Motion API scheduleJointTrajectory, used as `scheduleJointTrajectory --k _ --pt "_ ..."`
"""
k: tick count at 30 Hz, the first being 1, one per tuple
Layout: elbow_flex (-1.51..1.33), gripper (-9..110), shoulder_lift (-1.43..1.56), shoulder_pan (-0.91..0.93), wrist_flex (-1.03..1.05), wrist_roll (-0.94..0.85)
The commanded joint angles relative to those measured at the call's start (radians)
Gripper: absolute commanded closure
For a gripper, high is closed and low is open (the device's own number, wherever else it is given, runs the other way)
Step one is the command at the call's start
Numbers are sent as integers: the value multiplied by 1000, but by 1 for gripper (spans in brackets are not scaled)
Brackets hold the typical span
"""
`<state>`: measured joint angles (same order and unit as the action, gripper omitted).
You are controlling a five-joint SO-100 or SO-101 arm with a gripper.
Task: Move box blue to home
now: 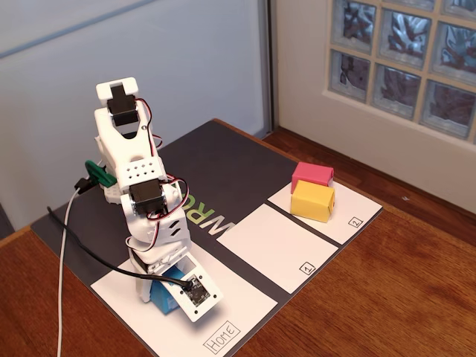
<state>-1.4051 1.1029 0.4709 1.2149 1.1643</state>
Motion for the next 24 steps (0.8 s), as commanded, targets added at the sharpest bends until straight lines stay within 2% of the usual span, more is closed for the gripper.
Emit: scheduleJointTrajectory --k 1,5,9,16,24 --pt "40 80 6 0 -6 -2" --pt "38 62 9 5 -6 -11" --pt "43 57 31 11 -2 -15" --pt "44 58 100 5 18 -17" --pt "43 64 328 -9 137 -8"
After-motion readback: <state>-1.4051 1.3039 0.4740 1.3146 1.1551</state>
